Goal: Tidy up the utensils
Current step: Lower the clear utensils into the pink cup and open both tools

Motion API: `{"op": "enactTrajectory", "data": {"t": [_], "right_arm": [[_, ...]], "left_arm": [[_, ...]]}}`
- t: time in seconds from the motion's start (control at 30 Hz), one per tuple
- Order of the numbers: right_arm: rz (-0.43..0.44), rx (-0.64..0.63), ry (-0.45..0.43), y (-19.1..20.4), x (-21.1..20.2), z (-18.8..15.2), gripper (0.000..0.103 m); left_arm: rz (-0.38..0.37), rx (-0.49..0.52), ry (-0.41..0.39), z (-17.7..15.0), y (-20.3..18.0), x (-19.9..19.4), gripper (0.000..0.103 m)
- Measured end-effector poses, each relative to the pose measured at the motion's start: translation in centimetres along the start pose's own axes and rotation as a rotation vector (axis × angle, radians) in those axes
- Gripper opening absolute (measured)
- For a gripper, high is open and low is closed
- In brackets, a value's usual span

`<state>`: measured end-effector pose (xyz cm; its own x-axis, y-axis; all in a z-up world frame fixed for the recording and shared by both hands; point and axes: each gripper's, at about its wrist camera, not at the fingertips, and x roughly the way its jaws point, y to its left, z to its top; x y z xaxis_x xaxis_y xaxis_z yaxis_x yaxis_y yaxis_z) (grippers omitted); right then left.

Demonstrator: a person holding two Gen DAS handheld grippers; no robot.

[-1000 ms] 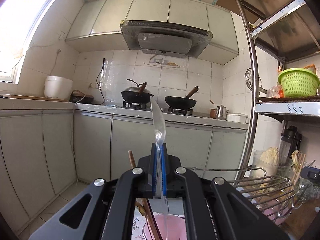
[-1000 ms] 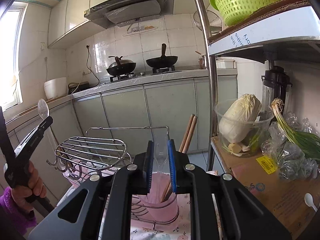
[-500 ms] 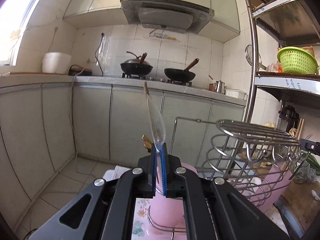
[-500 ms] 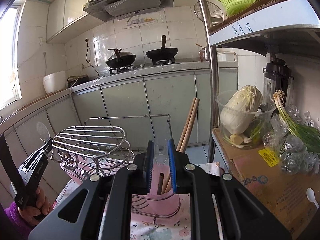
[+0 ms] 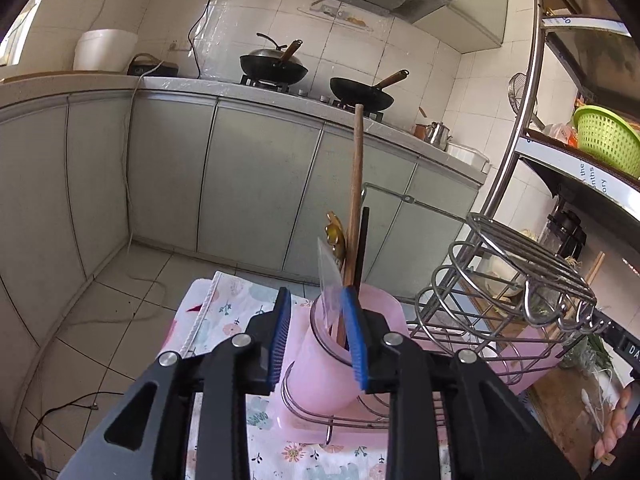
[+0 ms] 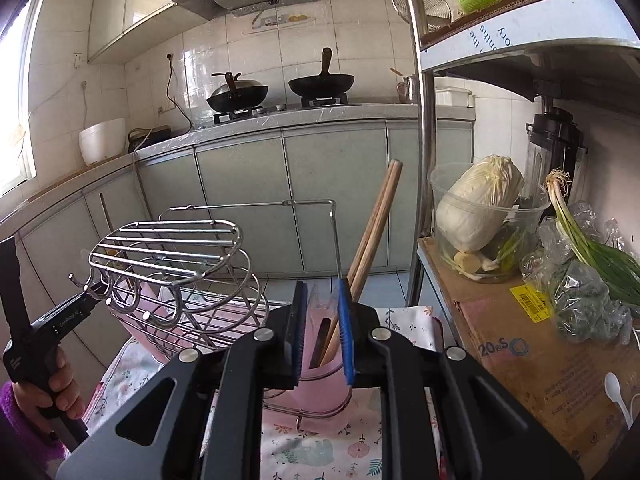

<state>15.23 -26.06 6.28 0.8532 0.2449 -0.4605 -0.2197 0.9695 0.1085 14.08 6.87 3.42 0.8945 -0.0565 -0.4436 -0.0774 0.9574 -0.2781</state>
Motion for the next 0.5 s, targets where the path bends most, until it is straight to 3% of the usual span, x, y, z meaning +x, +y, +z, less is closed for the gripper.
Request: {"op": "enactTrajectory", "data": {"t": [0.07, 0.1, 0.5], "right_arm": [[0.008, 0.006, -0.004, -0.1, -0.3, 0.0, 0.039], [0.011, 0.007, -0.008, 0.0, -0.5, 0.0, 0.040], [0.011, 0.022, -0.052, 0.1, -4.3, -0.1, 0.040]], "left_arm": [[-0.016, -0.016, 0.011, 0.2, 0.3, -0.1, 0.026], [-0.020, -0.021, 0.011, 0.2, 0.4, -0.3, 0.027], [-0.028, -0.007, -0.004, 0.6, 0.5, -3.5, 0.027]]}}
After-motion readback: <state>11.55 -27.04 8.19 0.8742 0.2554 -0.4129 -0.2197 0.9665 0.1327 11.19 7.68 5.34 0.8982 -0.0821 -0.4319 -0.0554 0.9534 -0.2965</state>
